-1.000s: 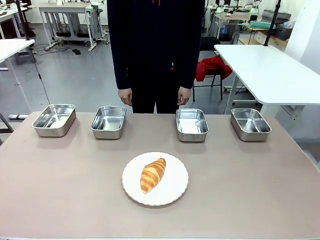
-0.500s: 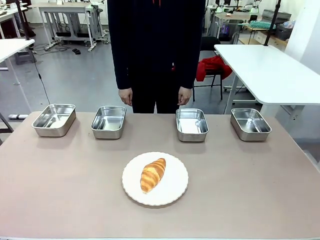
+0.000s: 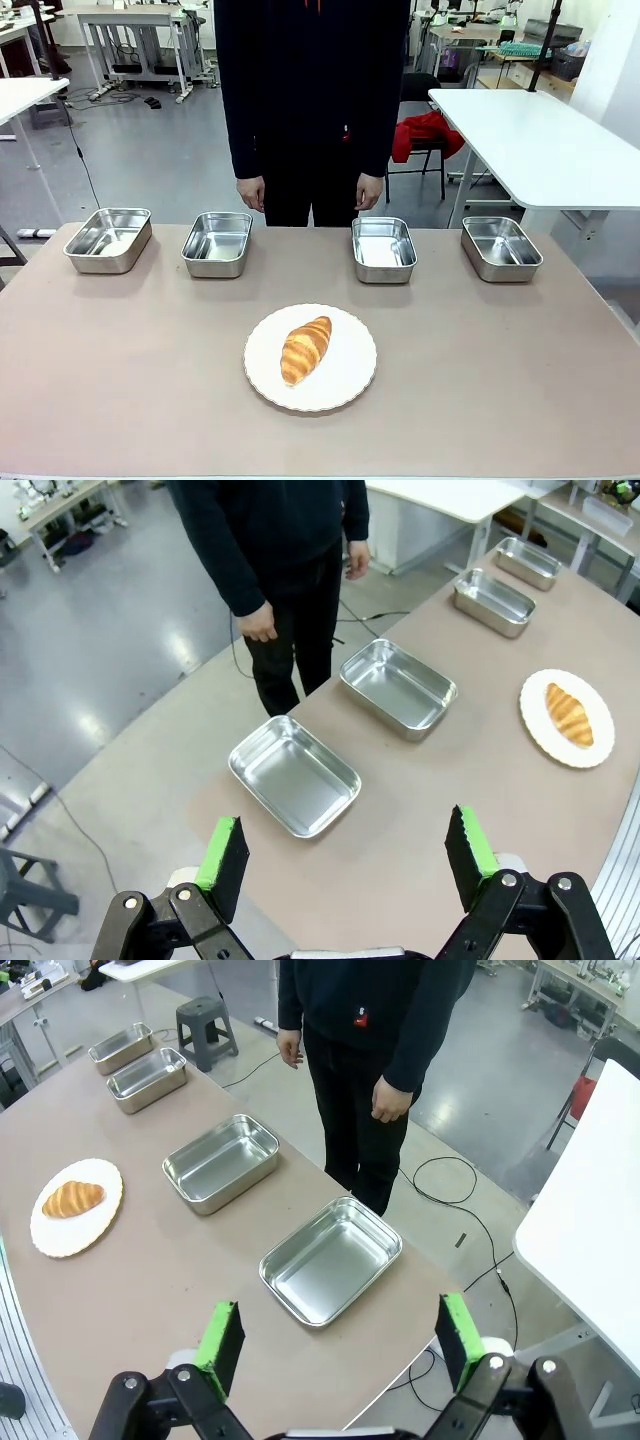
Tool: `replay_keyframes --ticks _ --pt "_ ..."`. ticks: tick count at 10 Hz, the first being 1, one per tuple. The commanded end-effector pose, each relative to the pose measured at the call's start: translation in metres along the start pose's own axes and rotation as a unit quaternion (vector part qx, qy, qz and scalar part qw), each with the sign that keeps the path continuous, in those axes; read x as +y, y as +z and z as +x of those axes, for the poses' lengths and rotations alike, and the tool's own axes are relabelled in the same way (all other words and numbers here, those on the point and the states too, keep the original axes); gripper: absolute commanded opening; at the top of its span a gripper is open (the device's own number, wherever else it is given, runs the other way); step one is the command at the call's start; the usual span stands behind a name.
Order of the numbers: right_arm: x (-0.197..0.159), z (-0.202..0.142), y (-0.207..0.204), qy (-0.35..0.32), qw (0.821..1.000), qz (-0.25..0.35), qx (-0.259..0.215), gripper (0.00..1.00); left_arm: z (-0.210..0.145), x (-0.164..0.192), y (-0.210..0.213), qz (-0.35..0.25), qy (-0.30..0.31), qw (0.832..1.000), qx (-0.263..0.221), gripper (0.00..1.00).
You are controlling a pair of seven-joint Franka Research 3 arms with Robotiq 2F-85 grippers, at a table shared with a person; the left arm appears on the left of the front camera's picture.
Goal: Place the bread in the container.
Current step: Place the Butter Roll into the Airtight Container indicated by the human.
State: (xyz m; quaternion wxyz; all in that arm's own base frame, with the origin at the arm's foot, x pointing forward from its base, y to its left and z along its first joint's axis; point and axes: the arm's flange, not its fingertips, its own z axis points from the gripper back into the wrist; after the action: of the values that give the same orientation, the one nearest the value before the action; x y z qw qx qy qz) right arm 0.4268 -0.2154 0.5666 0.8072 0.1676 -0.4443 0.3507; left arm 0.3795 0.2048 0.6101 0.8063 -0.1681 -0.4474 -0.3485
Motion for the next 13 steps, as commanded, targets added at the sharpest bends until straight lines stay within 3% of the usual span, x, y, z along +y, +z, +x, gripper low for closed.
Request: replay_keyframes --ticks 1,13 --pt "-0.0003 -0.0003 0.0008 0.0 1.0 0.0 -0.002 1.0 -0.0017 0.0 -0.0009 -0.009 -0.009 1.0 0.0 1.0" --pt "-0.0003 -0.0003 0.0008 0.0 1.0 0.0 -0.002 1.0 -0.0017 0.0 -0.0009 -0.009 -0.009 1.0 0.0 1.0"
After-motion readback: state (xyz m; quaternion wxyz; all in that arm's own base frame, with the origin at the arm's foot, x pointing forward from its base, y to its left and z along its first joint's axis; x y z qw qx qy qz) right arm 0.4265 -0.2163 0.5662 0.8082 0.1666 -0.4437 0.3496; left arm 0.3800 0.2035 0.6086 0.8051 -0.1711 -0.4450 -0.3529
